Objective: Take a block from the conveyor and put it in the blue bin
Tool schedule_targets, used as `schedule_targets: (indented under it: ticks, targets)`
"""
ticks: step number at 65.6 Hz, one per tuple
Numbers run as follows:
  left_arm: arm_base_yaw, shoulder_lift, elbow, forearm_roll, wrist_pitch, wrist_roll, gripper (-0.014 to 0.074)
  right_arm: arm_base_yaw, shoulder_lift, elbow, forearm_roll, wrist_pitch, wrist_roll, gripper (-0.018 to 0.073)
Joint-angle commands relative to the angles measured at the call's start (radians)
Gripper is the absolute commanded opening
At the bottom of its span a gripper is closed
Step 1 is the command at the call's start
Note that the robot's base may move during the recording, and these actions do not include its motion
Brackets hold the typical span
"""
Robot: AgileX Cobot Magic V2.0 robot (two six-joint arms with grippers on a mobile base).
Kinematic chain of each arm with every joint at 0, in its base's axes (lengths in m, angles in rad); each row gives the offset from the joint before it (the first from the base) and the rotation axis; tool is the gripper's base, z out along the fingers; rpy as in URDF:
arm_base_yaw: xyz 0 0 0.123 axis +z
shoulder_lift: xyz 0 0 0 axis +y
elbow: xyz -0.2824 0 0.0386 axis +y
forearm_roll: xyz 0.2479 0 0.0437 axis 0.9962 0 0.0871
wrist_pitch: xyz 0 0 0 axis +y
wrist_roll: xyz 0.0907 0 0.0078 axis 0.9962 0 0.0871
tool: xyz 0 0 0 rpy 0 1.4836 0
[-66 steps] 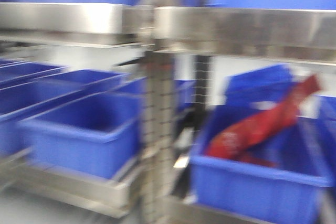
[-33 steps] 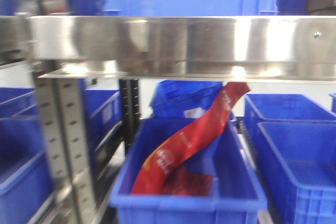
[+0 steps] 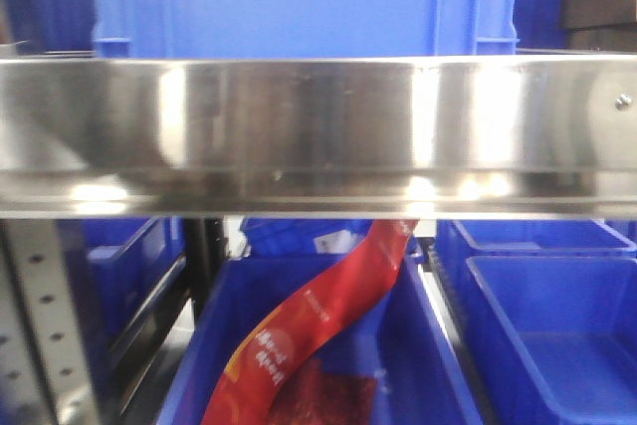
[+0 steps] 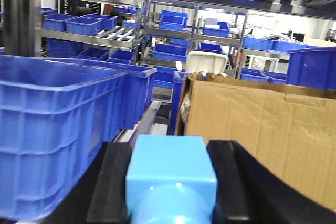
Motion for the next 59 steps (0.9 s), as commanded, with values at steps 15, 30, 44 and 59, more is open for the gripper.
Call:
schedule_targets:
  ticks: [15, 30, 44, 59]
  targets:
    - [-0.006, -0.004, -0.007, 0.002, -0.019, -0.002, -0.0111, -0.002, -0.002, 0.000, -0.006, -0.022, -0.004, -0.0162]
    - [-0.006, -0.004, -0.007, 0.002, -0.019, -0.002, -0.0111, -0.002, -0.002, 0.000, -0.006, -0.022, -0.004, -0.0162]
    - [-0.006, -0.004, -0.007, 0.002, -0.019, -0.002, -0.0111, -0.002, -0.002, 0.000, -0.006, -0.022, -0.004, -0.0162]
    - [-0.006, -0.004, -0.007, 0.002, -0.019, -0.002, -0.0111, -0.002, -0.002, 0.000, -0.006, -0.022, -0.004, -0.0162]
